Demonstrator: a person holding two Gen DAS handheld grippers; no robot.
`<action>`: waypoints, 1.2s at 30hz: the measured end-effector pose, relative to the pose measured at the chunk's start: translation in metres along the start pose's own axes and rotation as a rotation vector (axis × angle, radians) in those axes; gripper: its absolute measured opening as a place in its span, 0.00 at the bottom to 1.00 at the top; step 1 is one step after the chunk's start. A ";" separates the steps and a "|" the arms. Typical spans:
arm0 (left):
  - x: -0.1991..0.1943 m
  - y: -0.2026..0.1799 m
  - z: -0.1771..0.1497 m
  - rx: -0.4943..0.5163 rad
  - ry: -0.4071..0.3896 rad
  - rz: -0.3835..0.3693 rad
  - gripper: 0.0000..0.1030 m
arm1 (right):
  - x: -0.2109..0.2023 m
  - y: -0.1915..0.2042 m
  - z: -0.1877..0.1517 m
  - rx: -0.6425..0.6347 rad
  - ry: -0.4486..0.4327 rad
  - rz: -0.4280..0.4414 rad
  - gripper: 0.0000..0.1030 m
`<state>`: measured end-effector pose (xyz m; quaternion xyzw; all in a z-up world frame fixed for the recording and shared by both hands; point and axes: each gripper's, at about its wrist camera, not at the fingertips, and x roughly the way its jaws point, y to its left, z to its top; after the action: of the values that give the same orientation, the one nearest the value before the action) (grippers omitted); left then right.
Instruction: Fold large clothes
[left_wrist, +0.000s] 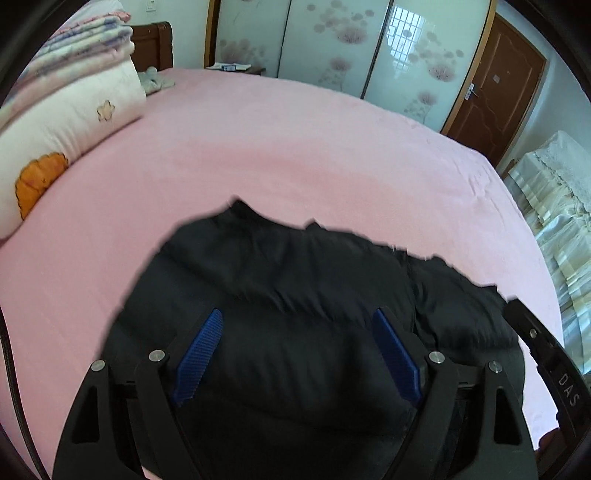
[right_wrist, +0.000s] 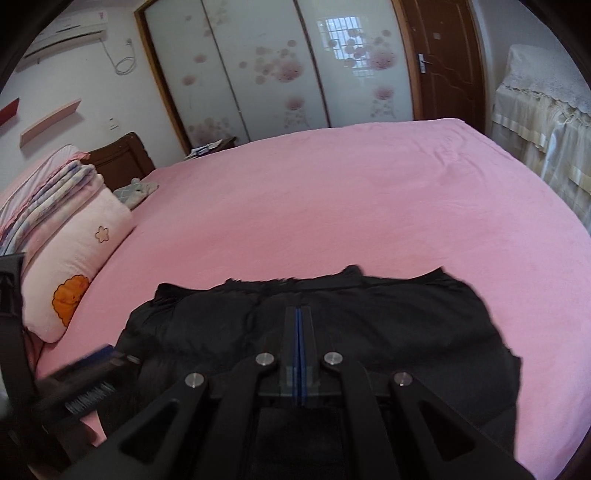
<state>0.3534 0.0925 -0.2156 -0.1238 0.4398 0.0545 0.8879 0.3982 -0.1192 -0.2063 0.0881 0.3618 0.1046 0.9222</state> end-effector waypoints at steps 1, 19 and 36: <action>0.005 -0.006 -0.005 0.006 -0.002 0.010 0.80 | 0.005 0.002 -0.004 0.002 -0.001 0.004 0.00; 0.062 -0.021 -0.044 0.068 -0.022 0.133 0.85 | 0.071 -0.017 -0.054 -0.050 0.114 -0.081 0.00; 0.071 -0.017 -0.051 0.079 -0.014 0.117 0.89 | 0.087 -0.010 -0.062 -0.086 0.139 -0.126 0.00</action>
<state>0.3606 0.0612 -0.2990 -0.0625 0.4419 0.0900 0.8903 0.4193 -0.1010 -0.3100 0.0181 0.4249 0.0676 0.9025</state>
